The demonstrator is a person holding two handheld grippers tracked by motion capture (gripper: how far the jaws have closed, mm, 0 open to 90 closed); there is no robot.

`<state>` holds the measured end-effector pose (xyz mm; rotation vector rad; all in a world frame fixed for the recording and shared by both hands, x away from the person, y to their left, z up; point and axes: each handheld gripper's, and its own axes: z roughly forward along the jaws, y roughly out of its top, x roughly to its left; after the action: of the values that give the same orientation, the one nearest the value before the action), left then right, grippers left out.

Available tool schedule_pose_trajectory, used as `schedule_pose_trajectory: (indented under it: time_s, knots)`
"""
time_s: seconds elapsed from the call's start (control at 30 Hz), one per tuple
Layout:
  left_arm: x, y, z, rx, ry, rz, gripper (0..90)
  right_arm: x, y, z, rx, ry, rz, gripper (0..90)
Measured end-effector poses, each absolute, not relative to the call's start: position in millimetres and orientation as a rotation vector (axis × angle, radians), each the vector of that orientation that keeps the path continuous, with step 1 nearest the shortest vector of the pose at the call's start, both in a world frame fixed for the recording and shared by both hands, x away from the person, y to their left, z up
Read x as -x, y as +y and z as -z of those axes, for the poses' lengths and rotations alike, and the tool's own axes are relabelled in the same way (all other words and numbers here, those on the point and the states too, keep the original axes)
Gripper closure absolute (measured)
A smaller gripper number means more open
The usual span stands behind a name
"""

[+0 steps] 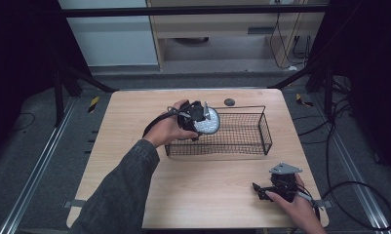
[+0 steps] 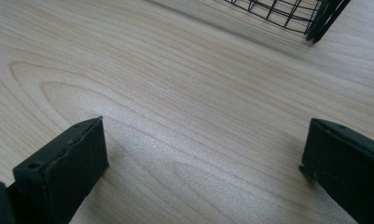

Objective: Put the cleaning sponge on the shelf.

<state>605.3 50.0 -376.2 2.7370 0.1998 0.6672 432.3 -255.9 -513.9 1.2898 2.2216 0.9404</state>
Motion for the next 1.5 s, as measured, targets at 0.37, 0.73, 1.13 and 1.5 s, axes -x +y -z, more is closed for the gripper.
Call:
schedule_pose_trajectory:
  time_s: [0.37, 0.73, 1.13, 1.5]
  knots:
    - [-610, 49, 385, -2.761, 0.190, -0.655, 13.0, -432, -256, 514, -1.288, 2.221, -0.942, 0.3]
    - [-612, 54, 391, -2.738, 0.267, -0.586, 5.2, -432, -256, 514, -1.290, 2.221, -0.942, 0.3]
    - [-607, 58, 386, -2.690, 0.289, -0.570, 6.7, -432, -256, 514, -1.291, 2.222, -0.942, 0.3]
    - [-598, 57, 378, -2.663, 0.263, -0.578, 7.1, -432, -256, 514, -1.288, 2.222, -0.943, 0.3]
